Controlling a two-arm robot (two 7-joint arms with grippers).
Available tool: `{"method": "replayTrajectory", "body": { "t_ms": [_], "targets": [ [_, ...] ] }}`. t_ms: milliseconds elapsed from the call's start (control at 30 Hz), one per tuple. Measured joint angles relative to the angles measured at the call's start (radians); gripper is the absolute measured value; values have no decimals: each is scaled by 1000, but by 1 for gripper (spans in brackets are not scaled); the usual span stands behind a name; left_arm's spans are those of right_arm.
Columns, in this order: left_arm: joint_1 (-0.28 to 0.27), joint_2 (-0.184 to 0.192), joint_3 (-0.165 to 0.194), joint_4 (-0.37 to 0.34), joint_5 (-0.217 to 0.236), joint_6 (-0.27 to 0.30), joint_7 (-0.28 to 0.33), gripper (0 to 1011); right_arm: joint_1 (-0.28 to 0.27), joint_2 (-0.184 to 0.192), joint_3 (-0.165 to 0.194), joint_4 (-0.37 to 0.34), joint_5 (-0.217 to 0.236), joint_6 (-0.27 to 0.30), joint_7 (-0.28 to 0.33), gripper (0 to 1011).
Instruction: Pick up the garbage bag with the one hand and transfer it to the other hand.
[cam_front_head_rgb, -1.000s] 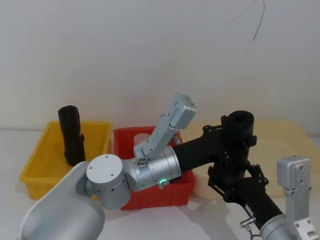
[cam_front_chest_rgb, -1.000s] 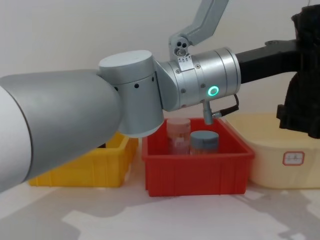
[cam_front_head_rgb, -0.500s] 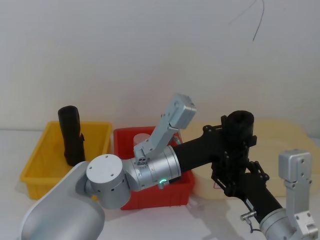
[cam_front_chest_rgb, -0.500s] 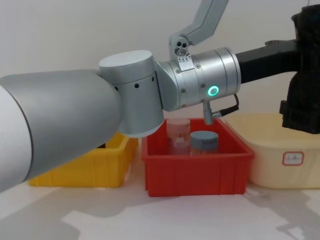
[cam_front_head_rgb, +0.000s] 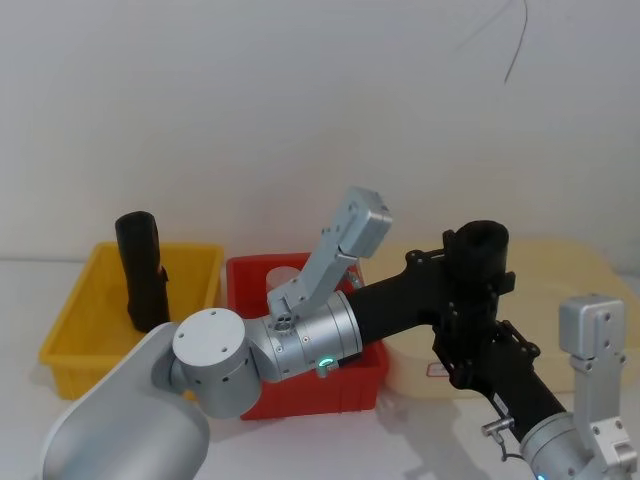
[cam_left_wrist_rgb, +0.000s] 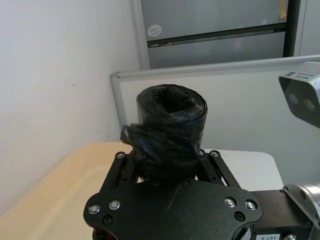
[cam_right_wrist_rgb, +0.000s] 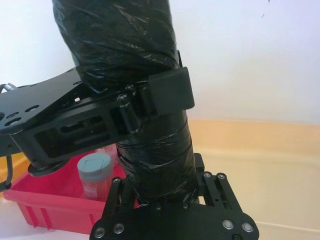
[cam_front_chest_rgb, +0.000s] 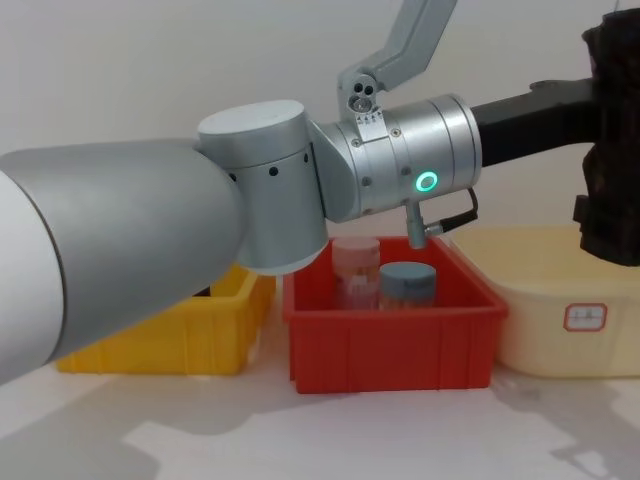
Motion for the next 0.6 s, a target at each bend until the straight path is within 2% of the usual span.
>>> {"method": "replayTrajectory", "body": {
  "t_ms": [133, 167, 233, 300, 400, 433, 567, 600],
  "targets": [
    [0, 0, 0, 0, 0, 0, 0, 498, 1, -4, 4, 0, -4, -1, 2, 565],
    [0, 0, 0, 0, 0, 0, 0, 556, 1, -4, 4, 0, -4, -1, 3, 565],
    [0, 0, 0, 0, 0, 0, 0, 567, 1, -6, 5, 1, -4, -2, 4, 565],
    [0, 0, 0, 0, 0, 0, 0, 693, 0, -8, 9, 1, -5, -3, 6, 565],
    [0, 0, 0, 0, 0, 0, 0, 750, 0, -11, 12, 1, -5, -2, 7, 565],
    [0, 0, 0, 0, 0, 0, 0, 805, 0, -12, 14, 1, -4, 0, 7, 565],
    [0, 0, 0, 0, 0, 0, 0, 879, 0, -16, 26, 0, 0, 18, 6, 565],
    [0, 0, 0, 0, 0, 0, 0, 927, 2, -17, 32, 0, 3, 27, 4, 565]
  ]
}}
